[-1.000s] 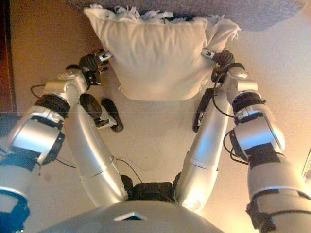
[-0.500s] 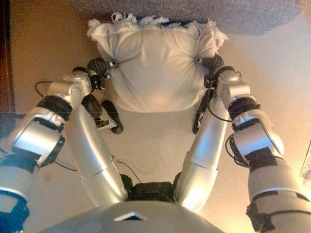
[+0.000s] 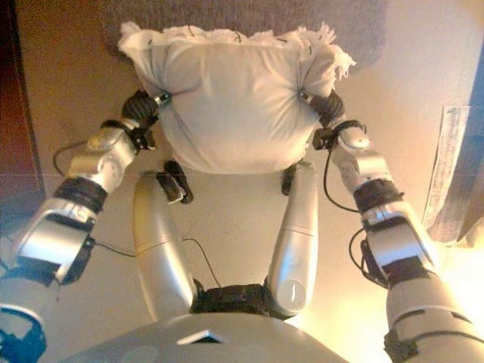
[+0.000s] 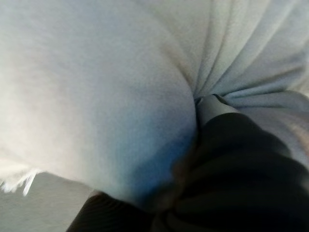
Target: Pick up the cushion and take it to the sofa
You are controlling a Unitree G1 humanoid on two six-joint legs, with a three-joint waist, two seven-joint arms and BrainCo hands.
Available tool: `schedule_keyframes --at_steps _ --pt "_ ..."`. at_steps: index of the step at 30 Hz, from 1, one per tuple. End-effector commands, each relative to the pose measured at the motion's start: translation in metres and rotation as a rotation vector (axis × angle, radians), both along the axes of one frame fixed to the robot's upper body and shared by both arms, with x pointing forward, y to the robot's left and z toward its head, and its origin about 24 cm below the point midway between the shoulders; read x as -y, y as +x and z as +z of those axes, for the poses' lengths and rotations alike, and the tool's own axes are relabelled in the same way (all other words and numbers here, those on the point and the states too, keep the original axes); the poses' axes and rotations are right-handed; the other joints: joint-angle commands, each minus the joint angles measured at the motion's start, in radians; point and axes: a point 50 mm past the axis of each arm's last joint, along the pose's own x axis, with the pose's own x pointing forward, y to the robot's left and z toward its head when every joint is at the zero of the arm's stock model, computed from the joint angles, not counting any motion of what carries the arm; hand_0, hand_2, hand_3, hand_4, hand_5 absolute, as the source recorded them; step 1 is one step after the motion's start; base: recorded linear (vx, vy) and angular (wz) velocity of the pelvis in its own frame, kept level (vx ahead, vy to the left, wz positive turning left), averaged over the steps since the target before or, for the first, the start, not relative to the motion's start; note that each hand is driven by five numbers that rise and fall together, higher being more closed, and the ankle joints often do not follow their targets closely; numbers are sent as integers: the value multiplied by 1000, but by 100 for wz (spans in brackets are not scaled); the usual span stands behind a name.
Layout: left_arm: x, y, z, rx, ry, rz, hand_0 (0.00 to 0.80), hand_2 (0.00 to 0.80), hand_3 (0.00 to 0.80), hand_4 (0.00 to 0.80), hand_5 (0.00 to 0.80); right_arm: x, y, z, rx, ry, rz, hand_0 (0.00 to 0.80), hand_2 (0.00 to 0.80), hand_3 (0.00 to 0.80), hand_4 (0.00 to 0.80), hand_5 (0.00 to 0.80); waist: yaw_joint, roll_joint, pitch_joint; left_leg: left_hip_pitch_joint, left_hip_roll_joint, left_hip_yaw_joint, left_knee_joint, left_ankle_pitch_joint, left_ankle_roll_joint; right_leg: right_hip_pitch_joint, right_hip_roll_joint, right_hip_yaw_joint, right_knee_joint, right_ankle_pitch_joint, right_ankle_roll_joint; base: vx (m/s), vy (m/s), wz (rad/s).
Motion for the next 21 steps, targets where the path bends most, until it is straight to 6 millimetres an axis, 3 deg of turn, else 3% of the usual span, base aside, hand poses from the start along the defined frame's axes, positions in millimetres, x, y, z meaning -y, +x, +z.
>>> schedule_keyframes --at_steps 1,5,11,16,21 --pt "49 -7 25 249 -105 -134 800 800 800 800 800 -33 -14 10 186 104 118 800 800 800 800 800 29 24 -220 169 -9 -18 -268 112 3 128 -13 -16 -267 188 -37 256 11 16" --pt "46 -23 16 253 -129 -128 800 800 800 800 800 -26 -29 0 184 149 103 800 800 800 800 800 46 17 -273 352 -29 18 -447 158 -16 302 -28 -53 -448 227 -3 184 -6 -4" --pt "35 -51 -5 229 -151 -113 800 800 800 800 800 -23 -59 -26 149 188 66 800 800 800 800 800 58 12 -363 598 -48 82 -666 210 -7 542 -19 -128 -658 271 31 120 -6 4" --pt "23 -75 -22 184 -209 -93 800 800 800 800 800 -23 -84 -47 107 204 61 800 800 800 800 800 65 16 -435 752 -64 122 -821 244 -3 689 7 -172 -783 291 38 139 18 -3" --pt "9 -94 -31 152 -239 -65 800 800 800 800 800 -21 -97 -52 76 240 82 800 800 800 800 800 66 20 -475 861 -78 148 -920 263 -8 790 34 -205 -867 302 40 40 2 -1"
